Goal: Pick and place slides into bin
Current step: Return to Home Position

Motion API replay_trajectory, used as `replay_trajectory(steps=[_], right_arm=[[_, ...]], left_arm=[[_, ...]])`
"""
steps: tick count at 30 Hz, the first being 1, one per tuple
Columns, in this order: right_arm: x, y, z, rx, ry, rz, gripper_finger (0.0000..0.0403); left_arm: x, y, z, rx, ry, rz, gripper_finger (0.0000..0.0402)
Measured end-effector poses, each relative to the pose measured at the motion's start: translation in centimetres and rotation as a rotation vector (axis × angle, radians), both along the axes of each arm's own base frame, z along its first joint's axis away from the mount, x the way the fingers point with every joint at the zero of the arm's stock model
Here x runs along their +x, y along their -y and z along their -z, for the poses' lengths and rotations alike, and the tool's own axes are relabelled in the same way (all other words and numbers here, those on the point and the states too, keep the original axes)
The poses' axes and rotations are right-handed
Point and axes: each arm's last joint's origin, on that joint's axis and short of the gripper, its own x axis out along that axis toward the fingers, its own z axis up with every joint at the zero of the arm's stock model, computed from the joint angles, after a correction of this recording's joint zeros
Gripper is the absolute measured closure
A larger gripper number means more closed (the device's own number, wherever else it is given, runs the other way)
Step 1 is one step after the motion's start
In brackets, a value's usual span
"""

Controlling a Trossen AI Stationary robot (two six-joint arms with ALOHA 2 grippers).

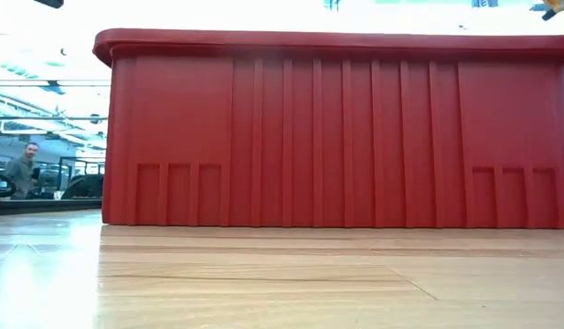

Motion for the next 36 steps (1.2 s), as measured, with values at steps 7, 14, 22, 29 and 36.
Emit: replay_trajectory(steps=[7, 14, 22, 29, 36], right_arm=[[0.2, -0.2, 1.4, 0.003, 0.022, -0.142, 0.0403], [0.4, -0.2, 2.1, 0.007, 0.074, -0.150, 0.0403], [0.1, -0.5, 2.2, -0.002, 0.048, -0.235, 0.0403], [0.1, -0.6, 2.3, -0.004, 0.032, -0.256, 0.0403], [0.1, -0.7, 2.5, -0.007, 0.023, -0.259, 0.0403]], left_arm=[[2.1, 0.3, 3.1, 0.011, 0.001, 0.107, 0.0400], [3.7, 0.5, 6.2, -0.021, 0.030, 0.175, 0.0388], [4.2, 0.7, 8.2, -0.003, 0.026, 0.256, 0.0395], [4.6, 0.8, 10.2, 0.047, 0.011, 0.305, 0.0384], [4.7, 0.8, 10.5, 0.075, 0.009, 0.309, 0.0399]])
